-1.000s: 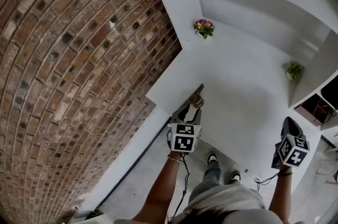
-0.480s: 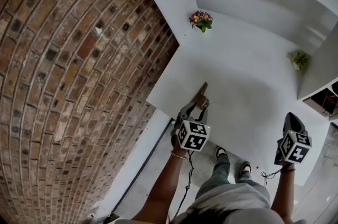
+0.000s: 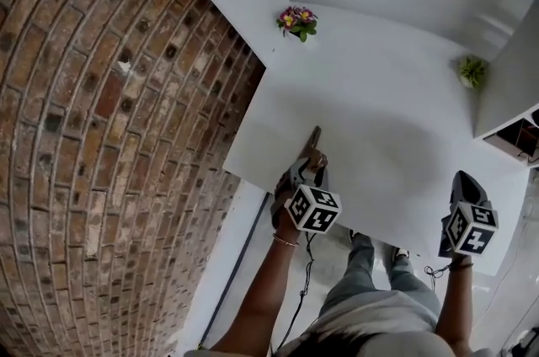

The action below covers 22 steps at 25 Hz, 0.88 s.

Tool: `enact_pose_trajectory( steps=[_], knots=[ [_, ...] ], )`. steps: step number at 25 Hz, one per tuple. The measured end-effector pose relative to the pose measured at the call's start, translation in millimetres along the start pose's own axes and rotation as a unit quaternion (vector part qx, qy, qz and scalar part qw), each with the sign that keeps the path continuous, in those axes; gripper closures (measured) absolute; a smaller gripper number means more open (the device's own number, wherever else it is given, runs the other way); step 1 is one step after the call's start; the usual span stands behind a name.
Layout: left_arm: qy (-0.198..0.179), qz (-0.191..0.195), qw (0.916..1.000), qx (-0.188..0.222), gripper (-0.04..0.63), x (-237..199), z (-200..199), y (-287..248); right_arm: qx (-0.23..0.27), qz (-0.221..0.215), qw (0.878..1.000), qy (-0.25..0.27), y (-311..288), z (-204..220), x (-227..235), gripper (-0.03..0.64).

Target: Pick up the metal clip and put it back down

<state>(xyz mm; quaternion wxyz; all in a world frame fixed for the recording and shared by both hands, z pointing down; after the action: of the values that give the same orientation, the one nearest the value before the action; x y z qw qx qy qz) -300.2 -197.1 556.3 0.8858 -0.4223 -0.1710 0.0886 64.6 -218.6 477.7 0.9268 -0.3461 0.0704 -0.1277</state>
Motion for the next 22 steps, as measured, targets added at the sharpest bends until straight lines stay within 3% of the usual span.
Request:
enact_pose_trajectory(
  steps=[4,22],
  knots=[
    [-0.02,-0.004,0.9997,-0.012,0.436,3,1,-10,-0.014,0.007,1.0,-0.005,2,13,3,0.615],
    [-0.009,-0.024,0.9991,-0.032,0.503,2,-2,-21,-0.032,0.004,0.999,-0.008,3,30,7,0.615]
  ],
)
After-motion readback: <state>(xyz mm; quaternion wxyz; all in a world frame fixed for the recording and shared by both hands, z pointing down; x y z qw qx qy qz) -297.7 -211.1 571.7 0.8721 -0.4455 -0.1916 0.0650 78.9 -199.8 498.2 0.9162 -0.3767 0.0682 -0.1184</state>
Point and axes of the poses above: the fingertips, and each gripper's own axes: y backward along the fingers, x to its right, z out of its underside, the point moved 10 cm from there along y, backward along the fingers, and after that the axes turned 6 degrees about y, right-handed, at the moved point
